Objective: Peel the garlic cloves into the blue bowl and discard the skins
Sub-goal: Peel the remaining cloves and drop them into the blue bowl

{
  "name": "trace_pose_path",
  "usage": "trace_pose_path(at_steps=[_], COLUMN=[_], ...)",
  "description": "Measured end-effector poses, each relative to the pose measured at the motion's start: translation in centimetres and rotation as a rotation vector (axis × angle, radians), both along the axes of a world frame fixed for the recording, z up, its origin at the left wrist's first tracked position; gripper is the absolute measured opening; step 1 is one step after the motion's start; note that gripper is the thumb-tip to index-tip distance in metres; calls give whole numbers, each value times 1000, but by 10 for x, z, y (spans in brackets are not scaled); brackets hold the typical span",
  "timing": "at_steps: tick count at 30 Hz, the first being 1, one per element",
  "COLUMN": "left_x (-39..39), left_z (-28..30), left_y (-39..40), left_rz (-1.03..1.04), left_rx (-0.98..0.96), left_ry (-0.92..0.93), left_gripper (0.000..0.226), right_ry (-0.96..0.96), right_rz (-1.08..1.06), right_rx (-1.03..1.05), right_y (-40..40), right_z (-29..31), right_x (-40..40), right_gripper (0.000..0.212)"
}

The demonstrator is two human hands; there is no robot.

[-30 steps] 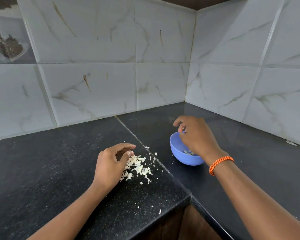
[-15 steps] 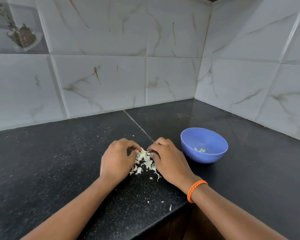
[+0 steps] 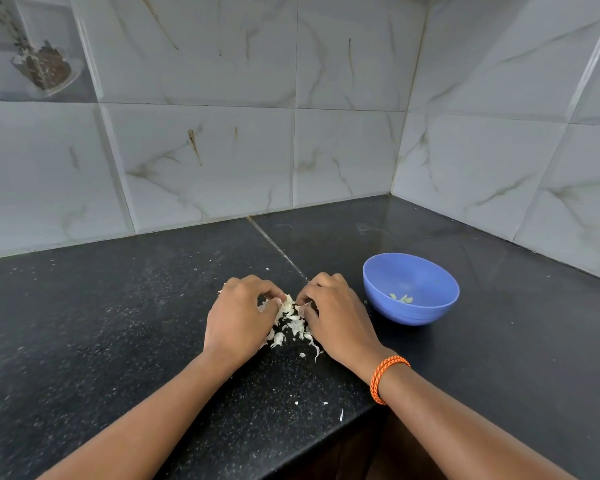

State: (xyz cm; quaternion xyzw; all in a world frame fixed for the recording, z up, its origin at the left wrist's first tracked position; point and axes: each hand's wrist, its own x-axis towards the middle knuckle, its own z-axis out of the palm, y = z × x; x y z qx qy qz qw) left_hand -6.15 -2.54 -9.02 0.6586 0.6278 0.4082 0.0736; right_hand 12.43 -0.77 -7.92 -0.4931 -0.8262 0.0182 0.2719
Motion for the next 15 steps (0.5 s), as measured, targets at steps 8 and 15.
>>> trace_pose_path(at_steps=[8,15], left_x=[-1,-1], left_z=[-1,-1], left_y=[2,2], left_rz=[-17,-70], left_rx=[43,74], left_ry=[-30,-30], left_gripper=[15,16], right_ry=[113,551], right_rz=[10,80], right_rx=[21,-79], right_y=[2,7], right_z=[1,-2], right_x=[2,3], right_gripper=[11,19])
